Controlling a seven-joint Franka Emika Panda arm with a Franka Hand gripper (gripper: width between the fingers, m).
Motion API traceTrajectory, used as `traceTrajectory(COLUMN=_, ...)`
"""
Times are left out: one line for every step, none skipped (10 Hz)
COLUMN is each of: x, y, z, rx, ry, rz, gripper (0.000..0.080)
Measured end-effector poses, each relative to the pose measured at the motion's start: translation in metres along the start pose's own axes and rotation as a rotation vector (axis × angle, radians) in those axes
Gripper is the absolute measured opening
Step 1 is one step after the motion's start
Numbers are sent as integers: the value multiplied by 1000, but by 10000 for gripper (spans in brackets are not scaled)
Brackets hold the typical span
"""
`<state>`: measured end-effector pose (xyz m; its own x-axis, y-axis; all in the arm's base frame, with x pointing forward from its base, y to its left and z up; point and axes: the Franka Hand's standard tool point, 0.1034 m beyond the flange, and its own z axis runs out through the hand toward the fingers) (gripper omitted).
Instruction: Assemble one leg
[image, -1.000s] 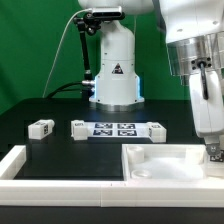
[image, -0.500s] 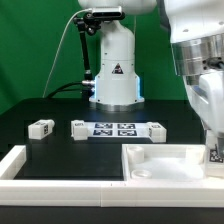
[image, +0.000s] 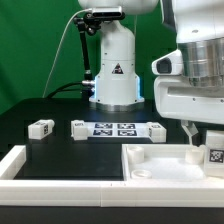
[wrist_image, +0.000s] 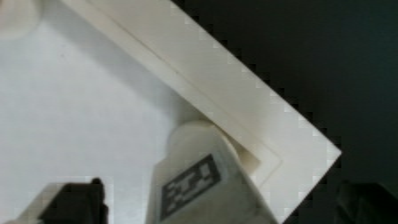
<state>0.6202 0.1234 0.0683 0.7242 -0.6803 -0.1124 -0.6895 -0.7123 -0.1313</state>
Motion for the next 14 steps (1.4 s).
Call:
traceTrajectory(x=2, y=0, z=0, rx=-9, ry=20, rz=-167, gripper=649)
traceTrajectory(x=3, y=0, z=0, rx=-13, ry=25, rz=-279, gripper=649)
traceTrajectory(x=5, y=2, z=0, rx=-21, ry=28, rz=-422, gripper=649)
traceTrajectory(x=5, y=2, z=0, rx=-22, ry=27, rz=-505, gripper=649)
traceTrajectory(x=5, y=2, z=0, rx=-21, ry=27, rz=-479, gripper=495)
traceTrajectory(x=5, y=2, z=0, rx=-21, ry=27, rz=-479, gripper=495)
traceTrajectory(x=5, y=2, z=0, rx=-21, ry=27, rz=-476, gripper=301)
traceTrajectory(x=5, y=2, z=0, rx=-21, ry=28, rz=-438, gripper=301)
traceTrajectory(x=5, y=2, z=0, rx=-21, ry=28, rz=-435, gripper=292)
traceTrajectory(x=5, y=2, z=-1, rx=-16, ry=33, rz=-311, gripper=292)
traceTrajectory(x=3, y=3, z=0, rx=-10, ry=45, rz=-117, gripper=292)
traceTrajectory(x=2, y=3, z=1, rx=-7, ry=50, rz=12, gripper=292)
traceTrajectory(x=3, y=3, z=1, rx=3, ry=52, rz=117, gripper=292)
traceTrajectory(x=2, y=3, z=2, rx=21, ry=48, rz=304, gripper=292)
